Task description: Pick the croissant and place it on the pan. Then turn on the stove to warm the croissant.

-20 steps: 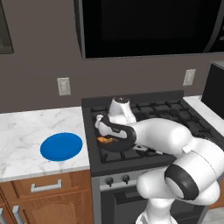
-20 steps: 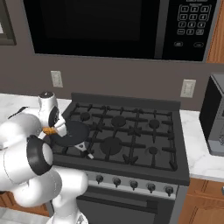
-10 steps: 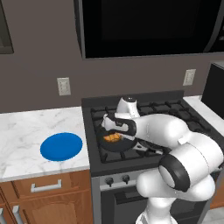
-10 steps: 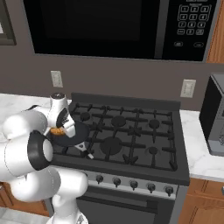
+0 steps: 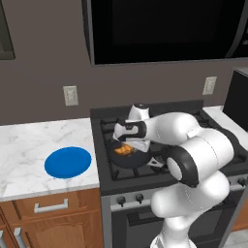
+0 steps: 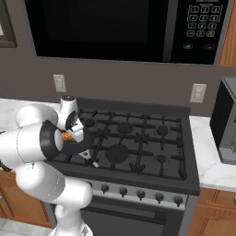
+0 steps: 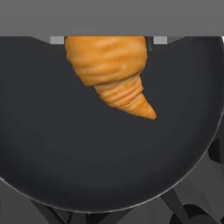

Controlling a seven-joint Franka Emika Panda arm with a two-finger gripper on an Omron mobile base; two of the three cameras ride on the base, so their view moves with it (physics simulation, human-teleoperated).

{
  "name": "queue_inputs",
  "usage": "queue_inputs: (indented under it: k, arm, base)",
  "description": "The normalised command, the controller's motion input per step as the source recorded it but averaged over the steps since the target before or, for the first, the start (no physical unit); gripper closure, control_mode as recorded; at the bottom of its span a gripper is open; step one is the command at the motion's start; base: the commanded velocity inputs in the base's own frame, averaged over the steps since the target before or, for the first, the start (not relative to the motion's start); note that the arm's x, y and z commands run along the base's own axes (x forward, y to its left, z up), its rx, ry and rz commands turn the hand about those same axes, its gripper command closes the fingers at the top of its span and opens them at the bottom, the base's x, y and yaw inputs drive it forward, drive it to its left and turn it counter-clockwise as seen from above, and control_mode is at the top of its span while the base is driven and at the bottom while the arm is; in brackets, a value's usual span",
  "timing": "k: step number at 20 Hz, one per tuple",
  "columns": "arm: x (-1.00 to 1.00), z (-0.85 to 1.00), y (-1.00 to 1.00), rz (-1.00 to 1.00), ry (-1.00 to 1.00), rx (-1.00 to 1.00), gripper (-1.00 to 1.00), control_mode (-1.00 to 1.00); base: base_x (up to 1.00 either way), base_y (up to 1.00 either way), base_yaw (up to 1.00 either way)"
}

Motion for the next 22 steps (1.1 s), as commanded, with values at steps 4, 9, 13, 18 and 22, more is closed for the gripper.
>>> queue_inputs:
  k: [4, 9, 13, 18, 22]
  arm:
    - [0.16, -0.34, 0.00, 0.00, 0.05, -0.02, 1.00, -1.00]
    - [0.19, -0.31, 0.00, 0.00, 0.05, -0.01, 1.00, -1.00]
    - [0.15, -0.32, 0.00, 0.00, 0.06, -0.01, 1.00, -1.00]
    - [0.07, -0.31, 0.00, 0.00, 0.08, -0.01, 1.00, -1.00]
    - [0.01, -0.21, 0.00, 0.00, 0.07, -0.03, -1.00, -1.00]
  base:
    - [0.00, 0.00, 0.00]
    - [0.00, 0.00, 0.00]
    - [0.00, 0.00, 0.00]
    - [0.00, 0.00, 0.00]
    - [0.00, 0.00, 0.00]
